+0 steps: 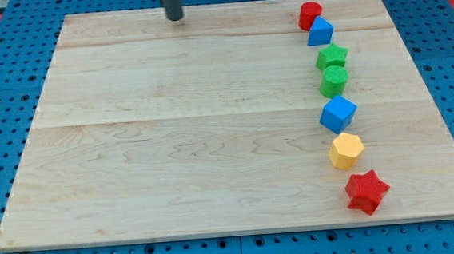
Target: Point your arm at the red circle
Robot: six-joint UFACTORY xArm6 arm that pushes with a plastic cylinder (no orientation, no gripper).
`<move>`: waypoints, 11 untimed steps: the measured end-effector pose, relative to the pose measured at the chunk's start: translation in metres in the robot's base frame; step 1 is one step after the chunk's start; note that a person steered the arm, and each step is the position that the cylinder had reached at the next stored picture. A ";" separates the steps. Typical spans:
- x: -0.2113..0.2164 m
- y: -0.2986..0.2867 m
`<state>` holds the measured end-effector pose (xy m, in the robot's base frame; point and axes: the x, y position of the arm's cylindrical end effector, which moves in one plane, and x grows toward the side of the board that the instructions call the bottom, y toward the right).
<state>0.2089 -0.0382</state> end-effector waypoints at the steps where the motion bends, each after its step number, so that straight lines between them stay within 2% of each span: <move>1: -0.006 0.086; 2: -0.006 0.121; 8: -0.006 0.143; 11: -0.004 0.234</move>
